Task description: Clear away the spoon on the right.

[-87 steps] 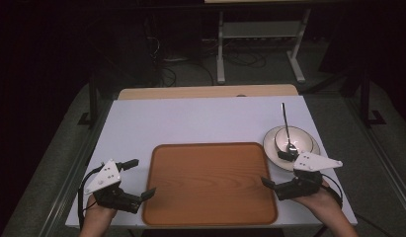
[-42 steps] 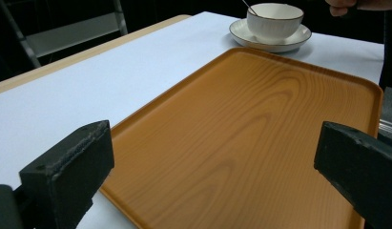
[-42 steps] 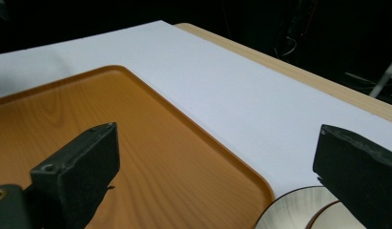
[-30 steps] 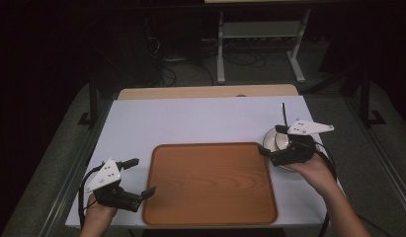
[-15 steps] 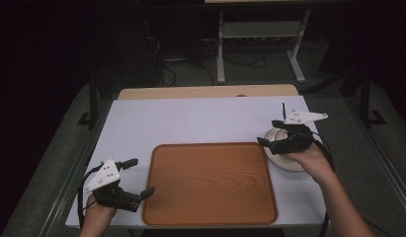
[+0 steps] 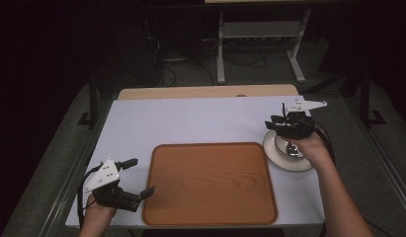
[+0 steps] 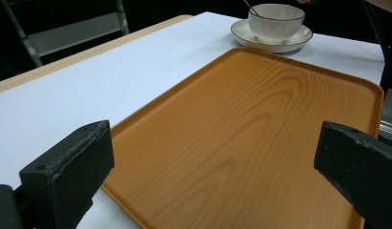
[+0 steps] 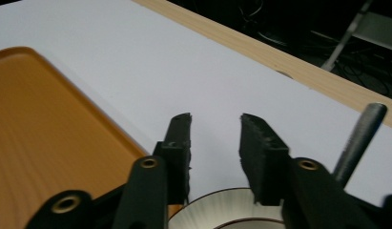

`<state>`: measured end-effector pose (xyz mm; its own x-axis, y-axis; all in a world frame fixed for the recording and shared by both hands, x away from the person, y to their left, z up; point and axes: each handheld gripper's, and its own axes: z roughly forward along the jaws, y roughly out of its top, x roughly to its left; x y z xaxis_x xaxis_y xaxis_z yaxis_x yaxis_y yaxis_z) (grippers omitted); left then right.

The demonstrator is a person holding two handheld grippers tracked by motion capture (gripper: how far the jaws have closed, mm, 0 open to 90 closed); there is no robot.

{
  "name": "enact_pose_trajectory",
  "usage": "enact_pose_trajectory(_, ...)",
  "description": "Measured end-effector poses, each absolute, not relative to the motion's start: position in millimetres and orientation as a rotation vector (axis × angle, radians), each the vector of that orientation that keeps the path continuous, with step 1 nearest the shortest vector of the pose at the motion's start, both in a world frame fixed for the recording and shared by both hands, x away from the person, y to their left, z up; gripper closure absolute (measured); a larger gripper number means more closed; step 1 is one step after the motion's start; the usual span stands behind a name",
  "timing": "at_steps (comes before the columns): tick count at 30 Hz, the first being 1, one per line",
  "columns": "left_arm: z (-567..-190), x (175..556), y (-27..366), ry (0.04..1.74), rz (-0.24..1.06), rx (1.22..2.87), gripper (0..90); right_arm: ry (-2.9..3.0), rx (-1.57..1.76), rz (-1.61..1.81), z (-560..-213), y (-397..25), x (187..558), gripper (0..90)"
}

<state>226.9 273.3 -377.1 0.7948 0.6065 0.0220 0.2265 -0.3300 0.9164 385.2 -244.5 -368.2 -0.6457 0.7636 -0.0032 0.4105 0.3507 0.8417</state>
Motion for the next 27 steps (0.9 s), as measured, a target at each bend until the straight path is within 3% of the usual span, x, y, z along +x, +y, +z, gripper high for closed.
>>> enact_pose_trajectory(7,-377,227,272,0.624,0.443,1.914,0.0,2.19,1.083,1.169,-376,-254,397,88.9)
enact_pose_trajectory(27,-378,227,273,0.63,0.441,1.91,0.0,2.136,1.191,1.085,-386,-270,407,89.1)
